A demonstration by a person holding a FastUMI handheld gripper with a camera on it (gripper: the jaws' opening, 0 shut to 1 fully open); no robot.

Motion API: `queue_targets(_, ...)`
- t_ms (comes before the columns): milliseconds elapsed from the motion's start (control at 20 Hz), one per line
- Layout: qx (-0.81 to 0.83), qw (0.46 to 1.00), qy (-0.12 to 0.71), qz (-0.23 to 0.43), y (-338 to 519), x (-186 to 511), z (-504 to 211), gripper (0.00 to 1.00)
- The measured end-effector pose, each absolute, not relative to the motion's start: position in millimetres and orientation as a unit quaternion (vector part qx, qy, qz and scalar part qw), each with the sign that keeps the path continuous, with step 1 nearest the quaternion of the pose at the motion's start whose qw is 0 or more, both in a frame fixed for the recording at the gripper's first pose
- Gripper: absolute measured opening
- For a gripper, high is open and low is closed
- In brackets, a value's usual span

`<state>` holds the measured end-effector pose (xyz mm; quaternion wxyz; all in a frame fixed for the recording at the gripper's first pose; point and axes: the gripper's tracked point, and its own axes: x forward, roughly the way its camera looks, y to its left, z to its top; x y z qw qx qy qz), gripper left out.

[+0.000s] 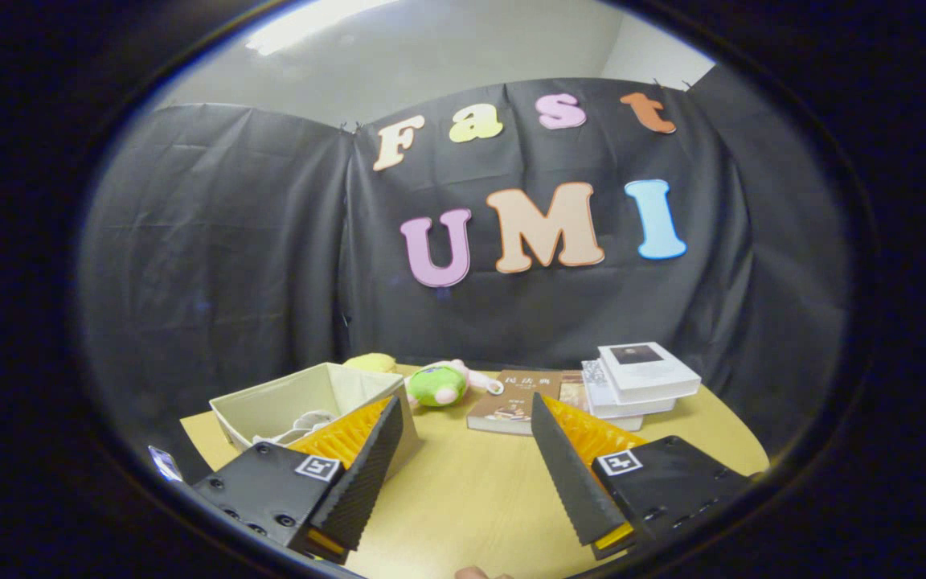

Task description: Open the storage box then place both shoes into the box .Put the left shoe in first, then the right shoe, with the right side of both shoes facing outward in a uniform manner.

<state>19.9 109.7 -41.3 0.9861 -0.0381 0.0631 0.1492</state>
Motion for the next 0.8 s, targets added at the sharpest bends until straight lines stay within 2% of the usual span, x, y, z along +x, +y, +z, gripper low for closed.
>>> queue_targets(300,-0.027,0.989,0.029,0.144,49.7,-7.7,-40.7,0.99)
queue_targets(800,-0.041,0.99,-0.035,0.131,14.0,-41.1,-25.8,0.99)
